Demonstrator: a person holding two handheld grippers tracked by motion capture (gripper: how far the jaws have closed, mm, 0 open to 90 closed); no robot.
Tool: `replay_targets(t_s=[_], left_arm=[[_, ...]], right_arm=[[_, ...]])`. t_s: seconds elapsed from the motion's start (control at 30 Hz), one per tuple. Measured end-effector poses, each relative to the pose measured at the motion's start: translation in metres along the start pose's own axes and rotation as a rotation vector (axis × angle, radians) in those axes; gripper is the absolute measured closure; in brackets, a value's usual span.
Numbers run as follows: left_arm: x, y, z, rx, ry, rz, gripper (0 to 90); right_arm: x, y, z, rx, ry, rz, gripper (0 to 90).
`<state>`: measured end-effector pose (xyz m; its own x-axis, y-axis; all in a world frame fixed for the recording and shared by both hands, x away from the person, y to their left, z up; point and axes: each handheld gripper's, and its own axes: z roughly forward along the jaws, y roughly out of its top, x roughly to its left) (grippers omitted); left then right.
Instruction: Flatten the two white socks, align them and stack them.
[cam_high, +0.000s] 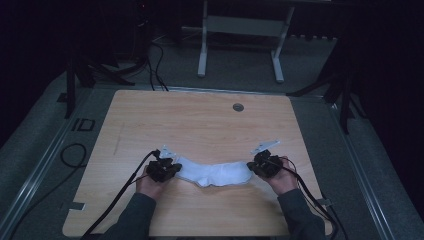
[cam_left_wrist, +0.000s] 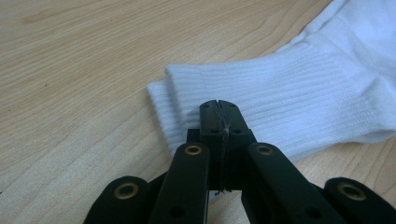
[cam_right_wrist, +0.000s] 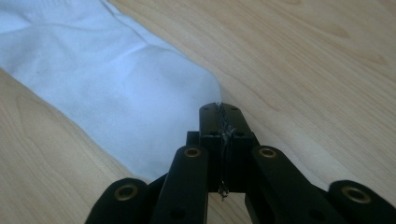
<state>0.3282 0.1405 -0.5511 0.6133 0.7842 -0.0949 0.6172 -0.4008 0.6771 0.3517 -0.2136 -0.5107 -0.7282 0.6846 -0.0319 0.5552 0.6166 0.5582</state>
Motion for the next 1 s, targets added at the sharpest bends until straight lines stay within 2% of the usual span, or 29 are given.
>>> replay_targets(t_s=[0.2, 0.23, 0.3, 0.5, 0.77, 1.0], left_arm=[[0.000, 0.000, 0.000, 0.000, -0.001, -0.003, 89.8], [0.000, 0.000, 0.000, -0.001, 0.000, -0.003, 89.8], [0.000, 0.000, 0.000, -0.002, -0.001, -0.002, 89.6], [-0.001, 0.000, 0.000, -0.005, -0.005, 0.001, 87.7], [-0.002, 0.000, -0.002, -0.026, 0.003, 0.004, 85.3], [0.001, 0.002, -0.010, -0.057, 0.016, -0.001, 84.6]], right_arm=[[0.000, 0.000, 0.006, 0.015, 0.000, -0.004, 84.7], [0.001, 0.001, 0.006, 0.019, 0.004, -0.011, 75.9], [0.001, 0.001, 0.005, 0.012, 0.004, -0.009, 68.7], [-0.003, 0.002, -0.001, -0.020, -0.001, 0.015, 56.3], [-0.012, 0.003, -0.010, -0.066, -0.036, 0.056, 52.8], [-0.021, 0.002, -0.010, -0.076, -0.059, 0.089, 52.6]])
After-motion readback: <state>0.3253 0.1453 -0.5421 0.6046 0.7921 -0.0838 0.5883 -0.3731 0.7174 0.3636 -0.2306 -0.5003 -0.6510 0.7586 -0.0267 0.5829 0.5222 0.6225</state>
